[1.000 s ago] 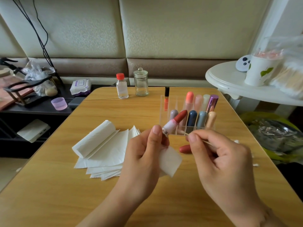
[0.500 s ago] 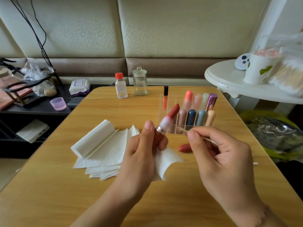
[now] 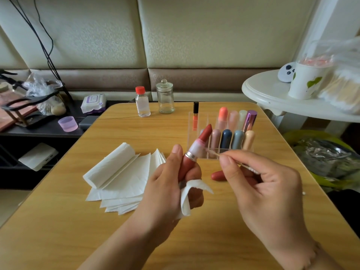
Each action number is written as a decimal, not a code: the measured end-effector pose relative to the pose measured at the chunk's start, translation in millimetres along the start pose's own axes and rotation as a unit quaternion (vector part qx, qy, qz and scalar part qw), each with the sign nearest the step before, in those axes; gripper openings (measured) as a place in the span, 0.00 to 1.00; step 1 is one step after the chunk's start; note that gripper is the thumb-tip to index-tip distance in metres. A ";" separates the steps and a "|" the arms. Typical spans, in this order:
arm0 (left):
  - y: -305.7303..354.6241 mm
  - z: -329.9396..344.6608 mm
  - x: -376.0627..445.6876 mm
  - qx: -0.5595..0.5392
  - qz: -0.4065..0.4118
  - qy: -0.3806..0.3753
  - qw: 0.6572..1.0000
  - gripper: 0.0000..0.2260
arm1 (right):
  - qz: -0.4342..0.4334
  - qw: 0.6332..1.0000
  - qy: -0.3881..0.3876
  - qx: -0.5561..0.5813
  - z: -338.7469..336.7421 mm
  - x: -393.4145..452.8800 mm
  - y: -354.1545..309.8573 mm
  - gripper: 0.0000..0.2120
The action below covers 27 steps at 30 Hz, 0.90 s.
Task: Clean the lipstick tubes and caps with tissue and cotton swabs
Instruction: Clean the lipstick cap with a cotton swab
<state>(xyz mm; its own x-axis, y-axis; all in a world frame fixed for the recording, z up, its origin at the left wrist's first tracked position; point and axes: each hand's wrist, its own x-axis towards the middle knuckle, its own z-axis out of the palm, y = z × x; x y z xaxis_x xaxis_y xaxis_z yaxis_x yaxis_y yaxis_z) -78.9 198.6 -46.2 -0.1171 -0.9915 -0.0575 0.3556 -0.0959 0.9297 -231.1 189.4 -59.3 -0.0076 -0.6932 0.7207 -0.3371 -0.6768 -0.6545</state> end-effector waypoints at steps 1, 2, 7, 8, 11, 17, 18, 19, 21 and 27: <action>0.7 0.0 0.5 -0.015 -0.005 -0.007 1.000 0.23 | -0.005 1.000 0.006 0.002 -0.2 0.3 -0.6 0.05; 0.9 -0.4 0.6 -0.024 -0.011 -0.013 1.000 0.23 | -0.008 1.000 0.013 0.005 -0.2 0.8 -1.5 0.05; -1.2 -0.4 -0.4 0.002 -0.024 -0.029 0.999 0.23 | -0.014 1.000 0.006 0.012 3.6 1.8 -3.1 0.08; -1.5 -0.5 -0.3 -0.001 -0.026 -0.029 0.999 0.23 | -0.013 1.000 0.003 0.012 4.1 1.4 -2.5 0.08; -0.7 -1.5 0.6 -0.018 -0.033 -0.028 0.999 0.24 | 0.003 1.000 -0.002 0.007 2.6 0.5 -0.2 0.07; -0.6 -2.0 0.2 -0.011 -0.044 -0.026 0.999 0.24 | -0.010 1.000 0.012 0.012 2.2 1.4 -2.8 0.06; -0.9 -1.8 0.2 -0.006 -0.045 -0.027 0.999 0.24 | -0.011 1.000 0.010 0.010 2.7 1.6 -3.1 0.07; -1.4 -1.8 0.2 -0.004 -0.045 -0.028 0.999 0.24 | -0.009 1.000 0.006 0.009 2.8 1.5 -2.9 0.07; -1.1 -2.0 0.4 -0.013 -0.048 -0.027 0.998 0.24 | -0.002 1.000 0.000 0.004 2.5 0.8 -0.7 0.06; 0.0 -1.7 -0.4 -0.018 -0.061 -0.031 0.998 0.24 | 0.002 1.000 0.018 0.007 1.0 0.3 0.0 0.05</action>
<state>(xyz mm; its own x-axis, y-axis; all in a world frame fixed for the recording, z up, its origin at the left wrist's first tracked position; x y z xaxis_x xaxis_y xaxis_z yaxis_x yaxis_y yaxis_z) -77.3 198.9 -46.8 -0.2184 -0.9650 -0.1449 0.3687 -0.2191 0.9034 -230.2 189.0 -59.3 -0.0433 -0.6861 0.7262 -0.3245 -0.6778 -0.6597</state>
